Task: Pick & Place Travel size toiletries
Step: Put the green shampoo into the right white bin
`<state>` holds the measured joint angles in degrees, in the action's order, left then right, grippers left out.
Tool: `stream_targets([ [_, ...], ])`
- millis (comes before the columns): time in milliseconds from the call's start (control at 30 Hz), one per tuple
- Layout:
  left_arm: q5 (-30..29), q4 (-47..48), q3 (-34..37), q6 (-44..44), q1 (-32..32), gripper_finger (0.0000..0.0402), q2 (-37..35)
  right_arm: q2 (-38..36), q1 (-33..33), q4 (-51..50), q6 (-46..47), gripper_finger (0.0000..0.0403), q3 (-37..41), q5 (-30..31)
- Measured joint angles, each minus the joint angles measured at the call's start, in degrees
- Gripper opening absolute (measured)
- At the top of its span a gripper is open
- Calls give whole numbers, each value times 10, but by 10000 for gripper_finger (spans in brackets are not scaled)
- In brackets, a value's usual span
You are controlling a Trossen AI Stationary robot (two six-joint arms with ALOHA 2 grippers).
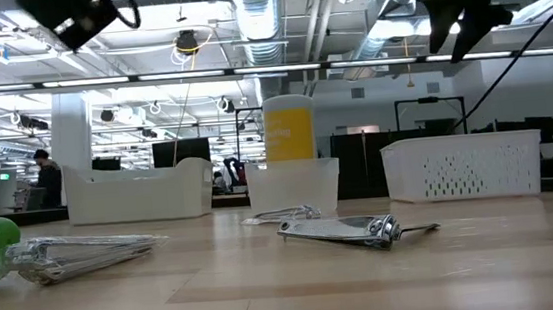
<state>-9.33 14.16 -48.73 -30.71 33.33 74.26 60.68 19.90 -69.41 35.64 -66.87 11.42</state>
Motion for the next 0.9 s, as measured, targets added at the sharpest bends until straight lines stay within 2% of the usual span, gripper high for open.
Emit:
stream_targets([
  [300, -1, -40, 0, -93, 69, 269, 108, 7, -24, 0, 1, 253, 0, -1],
  [533, -25, -45, 0, -146, 72, 258, 165, 8, -38, 0, -1, 253, 0, -1],
  [900, -25, -54, 0, -194, 84, 246, 201, 8, -38, 0, -16, 253, 0, 0],
])
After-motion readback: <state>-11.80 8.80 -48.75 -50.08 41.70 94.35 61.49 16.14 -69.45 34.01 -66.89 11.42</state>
